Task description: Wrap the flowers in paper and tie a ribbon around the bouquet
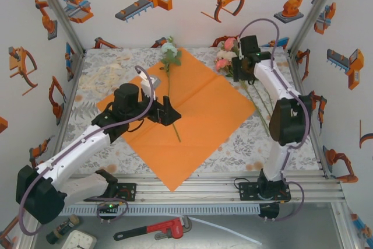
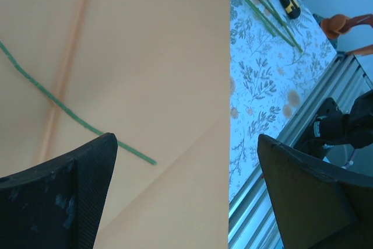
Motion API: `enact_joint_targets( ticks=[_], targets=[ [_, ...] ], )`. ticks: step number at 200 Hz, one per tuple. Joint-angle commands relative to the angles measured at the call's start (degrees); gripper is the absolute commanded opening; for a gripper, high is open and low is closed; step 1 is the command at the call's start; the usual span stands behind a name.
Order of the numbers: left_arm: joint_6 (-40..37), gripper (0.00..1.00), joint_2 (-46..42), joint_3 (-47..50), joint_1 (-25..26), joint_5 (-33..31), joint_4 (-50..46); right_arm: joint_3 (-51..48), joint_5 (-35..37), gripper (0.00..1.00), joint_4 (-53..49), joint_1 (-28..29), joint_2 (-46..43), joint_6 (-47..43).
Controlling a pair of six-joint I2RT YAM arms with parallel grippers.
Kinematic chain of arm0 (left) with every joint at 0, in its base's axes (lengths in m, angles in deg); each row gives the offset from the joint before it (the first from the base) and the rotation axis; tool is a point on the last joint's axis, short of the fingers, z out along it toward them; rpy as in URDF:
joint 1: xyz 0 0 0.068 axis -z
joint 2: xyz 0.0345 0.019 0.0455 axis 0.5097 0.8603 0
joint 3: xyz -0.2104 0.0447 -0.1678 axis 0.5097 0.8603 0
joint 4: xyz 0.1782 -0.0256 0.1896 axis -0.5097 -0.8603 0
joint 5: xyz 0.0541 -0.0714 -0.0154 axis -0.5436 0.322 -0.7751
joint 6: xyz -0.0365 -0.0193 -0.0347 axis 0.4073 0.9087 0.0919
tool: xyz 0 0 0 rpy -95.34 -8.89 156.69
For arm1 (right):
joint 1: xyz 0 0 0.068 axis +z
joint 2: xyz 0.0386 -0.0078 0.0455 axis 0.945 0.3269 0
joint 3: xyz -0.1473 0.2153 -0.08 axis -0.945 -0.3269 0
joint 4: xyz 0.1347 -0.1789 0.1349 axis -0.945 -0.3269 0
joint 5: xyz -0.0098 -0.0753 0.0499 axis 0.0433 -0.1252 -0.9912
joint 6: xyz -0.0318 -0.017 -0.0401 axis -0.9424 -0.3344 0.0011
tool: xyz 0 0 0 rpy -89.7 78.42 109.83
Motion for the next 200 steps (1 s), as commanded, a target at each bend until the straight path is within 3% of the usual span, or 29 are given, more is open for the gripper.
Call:
enact_joint_targets(
  ticks=[1, 75, 107, 166, 200],
  targets=[
    [-2.41, 0.97, 0.92, -1.17, 0.57, 0.59, 1.23, -0.11, 5.95, 0.54, -3.75, -0.42, 3.78, -6.17],
    [-2.05, 0.97, 1.87, -0.81, 0.69, -1.71, 1.27, 2.39, 4.15, 0.41, -4.64, -3.73, 12.73, -6.18],
    [-1.91, 0.97, 2.36, -1.06, 0.71, -1.93, 1.43, 2.11, 3.59, 0.25, -4.33, -4.52, 13.90, -6.22],
    [-1.32, 0.97, 3.42, -1.33, 0.74, -2.68, 1.73, 1.71, 2.54, 0.02, -4.10, -4.61, 10.29, -6.66],
    [-0.99, 0.97, 3.60, -1.43, 0.68, -3.41, 1.90, 2.23, 1.71, 0.00, -4.68, -4.61, 4.99, -6.37]
  ],
)
